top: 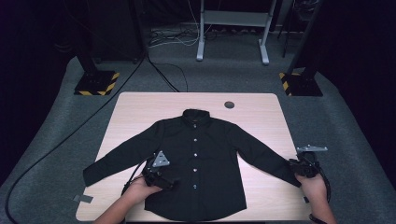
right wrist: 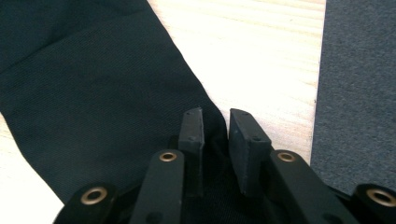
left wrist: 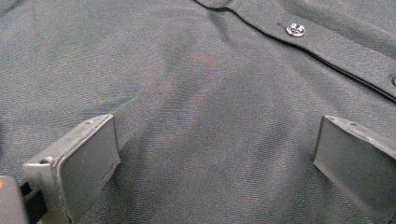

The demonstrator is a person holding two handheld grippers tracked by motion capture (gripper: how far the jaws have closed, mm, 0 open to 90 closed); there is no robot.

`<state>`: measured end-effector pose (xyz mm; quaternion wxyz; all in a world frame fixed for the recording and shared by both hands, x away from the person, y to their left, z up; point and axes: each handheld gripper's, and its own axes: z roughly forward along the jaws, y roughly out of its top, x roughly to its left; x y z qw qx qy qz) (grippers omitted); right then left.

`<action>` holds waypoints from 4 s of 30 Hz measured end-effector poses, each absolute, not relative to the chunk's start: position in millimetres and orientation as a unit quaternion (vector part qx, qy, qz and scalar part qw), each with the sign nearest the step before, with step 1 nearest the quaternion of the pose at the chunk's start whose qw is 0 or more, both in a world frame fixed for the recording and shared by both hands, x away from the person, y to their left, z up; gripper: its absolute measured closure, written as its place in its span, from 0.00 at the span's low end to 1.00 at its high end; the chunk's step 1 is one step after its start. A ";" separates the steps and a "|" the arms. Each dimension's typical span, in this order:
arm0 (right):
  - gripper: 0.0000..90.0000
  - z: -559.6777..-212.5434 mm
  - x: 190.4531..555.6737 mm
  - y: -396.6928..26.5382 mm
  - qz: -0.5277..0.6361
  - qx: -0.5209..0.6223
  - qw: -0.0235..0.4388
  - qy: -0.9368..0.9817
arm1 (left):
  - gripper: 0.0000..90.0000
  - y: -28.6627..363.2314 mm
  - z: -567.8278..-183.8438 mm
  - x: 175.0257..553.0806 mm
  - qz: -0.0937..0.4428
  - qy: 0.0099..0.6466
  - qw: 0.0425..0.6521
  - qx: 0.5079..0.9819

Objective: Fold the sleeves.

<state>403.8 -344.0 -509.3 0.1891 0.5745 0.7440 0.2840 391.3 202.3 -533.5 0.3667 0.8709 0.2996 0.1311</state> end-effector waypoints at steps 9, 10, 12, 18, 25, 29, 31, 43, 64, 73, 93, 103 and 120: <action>0.97 -509.4 403.7 -344.7 0.289 0.581 0.181 0.738 | 0.00 202.3 -533.5 391.3 0.131 0.299 0.367 0.871; 0.98 -509.4 403.5 -344.5 0.289 0.581 0.183 0.738 | 0.00 202.3 -533.5 391.3 0.131 0.300 0.367 0.871; 0.99 -509.0 403.4 -344.3 0.292 0.582 0.181 0.737 | 0.00 202.3 -533.5 391.3 0.131 0.299 0.367 0.871; 0.99 -502.2 401.7 -344.1 0.295 0.577 0.181 0.740 | 0.00 202.4 -533.5 391.3 0.131 0.300 0.367 0.871; 0.99 -491.4 398.1 -345.3 0.304 0.571 0.183 0.740 | 0.00 202.4 -533.5 391.3 0.131 0.299 0.367 0.871; 0.99 -484.5 396.2 -343.7 0.311 0.564 0.186 0.742 | 0.00 202.4 -533.5 391.3 0.131 0.300 0.367 0.871; 0.99 -482.3 395.7 -343.2 0.314 0.561 0.188 0.743 | 0.00 202.3 -533.5 391.3 0.131 0.300 0.367 0.871; 0.99 -451.8 386.8 -325.6 0.342 0.522 0.195 0.756 | 0.00 202.3 -533.5 391.3 0.131 0.300 0.367 0.871; 0.99 -427.5 374.2 -266.3 0.394 0.445 0.184 0.783 | 0.00 202.3 -533.5 391.3 0.131 0.300 0.367 0.871; 0.99 -427.8 370.5 -238.6 0.411 0.414 0.165 0.796 | 0.00 202.3 -533.5 391.3 0.131 0.300 0.367 0.871; 0.99 -440.1 367.1 -178.8 0.426 0.353 0.118 0.825 | 0.00 202.4 -533.5 391.3 0.131 0.300 0.367 0.871; 0.99 -453.7 366.8 -152.4 0.420 0.335 0.090 0.839 | 0.00 202.3 -533.5 391.3 0.131 0.300 0.367 0.871; 0.99 -466.0 364.9 -120.7 0.397 0.313 0.090 0.858 | 0.00 202.4 -533.5 391.3 0.131 0.300 0.367 0.871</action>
